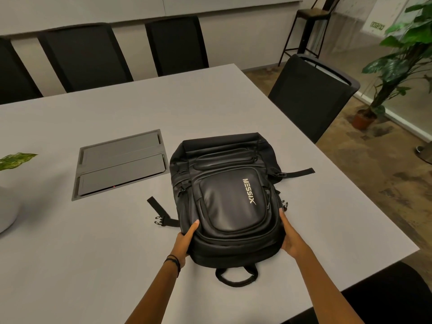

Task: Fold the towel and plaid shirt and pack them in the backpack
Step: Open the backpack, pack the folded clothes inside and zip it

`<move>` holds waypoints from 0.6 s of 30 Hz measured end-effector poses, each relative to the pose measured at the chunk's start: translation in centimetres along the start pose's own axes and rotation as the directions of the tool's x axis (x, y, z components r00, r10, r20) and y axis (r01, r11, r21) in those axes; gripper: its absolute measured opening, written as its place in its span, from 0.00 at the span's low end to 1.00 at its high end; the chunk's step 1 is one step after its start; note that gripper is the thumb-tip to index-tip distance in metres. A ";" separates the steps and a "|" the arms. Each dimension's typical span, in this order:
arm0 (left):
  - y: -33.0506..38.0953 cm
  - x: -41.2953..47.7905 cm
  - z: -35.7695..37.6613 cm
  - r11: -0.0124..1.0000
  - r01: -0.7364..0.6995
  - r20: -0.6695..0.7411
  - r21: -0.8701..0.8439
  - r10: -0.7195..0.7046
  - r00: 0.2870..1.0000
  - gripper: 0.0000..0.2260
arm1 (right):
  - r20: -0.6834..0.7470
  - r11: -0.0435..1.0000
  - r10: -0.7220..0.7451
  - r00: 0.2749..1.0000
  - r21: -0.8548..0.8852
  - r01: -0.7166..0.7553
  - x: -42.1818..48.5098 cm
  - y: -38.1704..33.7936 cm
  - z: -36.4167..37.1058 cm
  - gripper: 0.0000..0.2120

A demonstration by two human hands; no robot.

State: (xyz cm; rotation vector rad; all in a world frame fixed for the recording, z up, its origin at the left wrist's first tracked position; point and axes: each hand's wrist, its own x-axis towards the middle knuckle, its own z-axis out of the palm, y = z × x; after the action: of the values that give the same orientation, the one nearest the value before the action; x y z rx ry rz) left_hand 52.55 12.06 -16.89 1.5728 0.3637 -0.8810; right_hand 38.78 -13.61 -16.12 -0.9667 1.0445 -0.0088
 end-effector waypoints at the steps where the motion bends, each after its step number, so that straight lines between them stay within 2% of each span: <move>1: 0.1 0.0 0.0 1.000 -0.007 -0.008 -0.007 0.007 1.000 0.27 | 0.001 1.000 0.007 1.000 -0.006 -0.007 0.1 0.0 -0.1 0.32; 4: 0.5 0.2 0.1 0.998 -0.057 -0.064 -0.024 0.055 0.996 0.28 | -0.030 0.999 0.019 0.999 -0.026 -0.020 0.4 -0.2 -0.2 0.27; 8: 1.5 0.1 0.4 0.994 -0.104 -0.102 -0.030 0.101 0.990 0.28 | -0.152 0.995 -0.031 0.988 -0.096 0.016 0.7 -1.2 0.3 0.25; 14: 5.1 -0.5 0.3 0.978 -0.190 -0.091 -0.088 0.182 0.979 0.27 | -0.199 0.968 -0.177 0.964 -0.210 0.134 -0.9 -4.9 1.3 0.21; 18: 9.5 -1.2 -0.2 0.958 -0.288 -0.069 -0.015 0.286 0.956 0.26 | -0.191 0.917 -0.319 0.928 -0.309 0.251 -2.4 -8.7 3.0 0.17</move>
State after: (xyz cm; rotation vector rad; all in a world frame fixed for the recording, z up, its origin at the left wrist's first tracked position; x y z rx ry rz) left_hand 58.23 10.48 -9.31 1.5858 0.1847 -0.5984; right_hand 43.32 -15.81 -8.03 -1.3998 1.1331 -0.2314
